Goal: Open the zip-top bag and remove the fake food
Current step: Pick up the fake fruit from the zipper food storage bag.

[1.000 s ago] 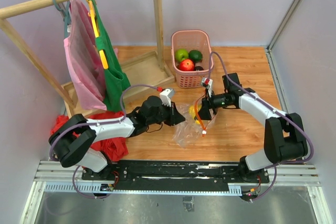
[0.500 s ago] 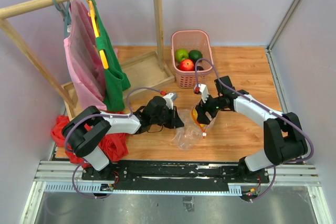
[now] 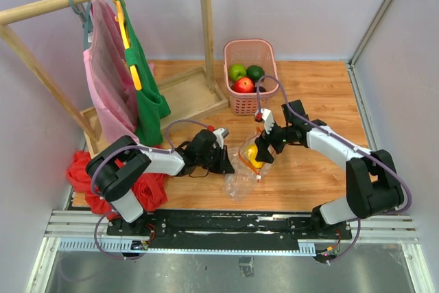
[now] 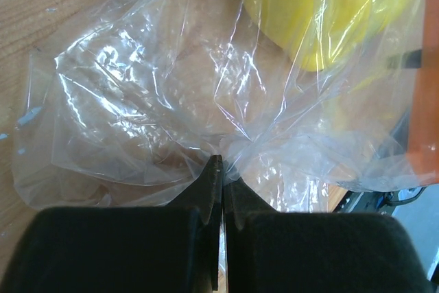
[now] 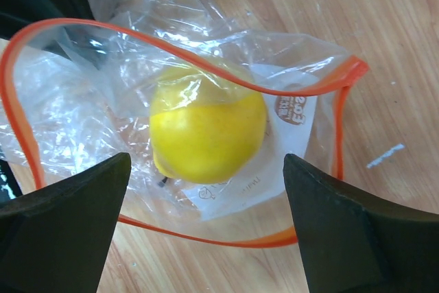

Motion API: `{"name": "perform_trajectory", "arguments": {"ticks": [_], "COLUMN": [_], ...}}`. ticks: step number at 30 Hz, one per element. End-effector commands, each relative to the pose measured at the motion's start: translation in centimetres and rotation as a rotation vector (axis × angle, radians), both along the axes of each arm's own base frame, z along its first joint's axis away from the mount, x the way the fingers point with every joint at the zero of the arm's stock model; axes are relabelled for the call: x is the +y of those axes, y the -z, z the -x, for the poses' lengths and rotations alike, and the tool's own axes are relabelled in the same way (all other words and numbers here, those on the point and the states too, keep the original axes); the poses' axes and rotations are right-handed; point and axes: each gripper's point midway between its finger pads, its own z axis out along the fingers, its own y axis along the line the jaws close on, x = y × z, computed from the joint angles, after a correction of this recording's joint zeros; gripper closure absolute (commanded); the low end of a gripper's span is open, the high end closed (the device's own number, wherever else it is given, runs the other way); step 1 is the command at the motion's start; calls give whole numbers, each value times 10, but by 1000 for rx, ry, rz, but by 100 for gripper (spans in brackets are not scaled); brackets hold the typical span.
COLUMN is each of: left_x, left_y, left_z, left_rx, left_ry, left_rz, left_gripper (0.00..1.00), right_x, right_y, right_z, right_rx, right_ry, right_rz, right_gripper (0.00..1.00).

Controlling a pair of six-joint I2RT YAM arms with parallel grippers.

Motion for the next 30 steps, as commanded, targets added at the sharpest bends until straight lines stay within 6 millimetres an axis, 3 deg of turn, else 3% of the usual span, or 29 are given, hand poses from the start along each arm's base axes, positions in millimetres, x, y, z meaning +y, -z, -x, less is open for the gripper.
{"name": "perform_trajectory", "arguments": {"ticks": [1, 5, 8, 13, 19, 30], "left_x": [7, 7, 5, 5, 12, 15], "left_y": [19, 26, 26, 28, 36, 42], "left_z": [11, 14, 13, 14, 18, 15], "left_rx": [59, 90, 96, 113, 163, 193], "left_ry": [23, 31, 31, 22, -7, -27], "left_rz": [-45, -55, -48, -42, -35, -31], "left_gripper": [100, 100, 100, 100, 100, 100], "right_x": [17, 19, 20, 22, 26, 11], "right_y": [-11, -9, 2, 24, 34, 39], "right_z": [7, -5, -10, -7, 3, 4], "right_rx": [13, 41, 70, 114, 121, 92], "right_ry": [-30, 16, 34, 21, -44, -67], "right_rz": [-84, -60, 14, 118, 147, 244], "right_gripper": [7, 9, 11, 13, 9, 6]}}
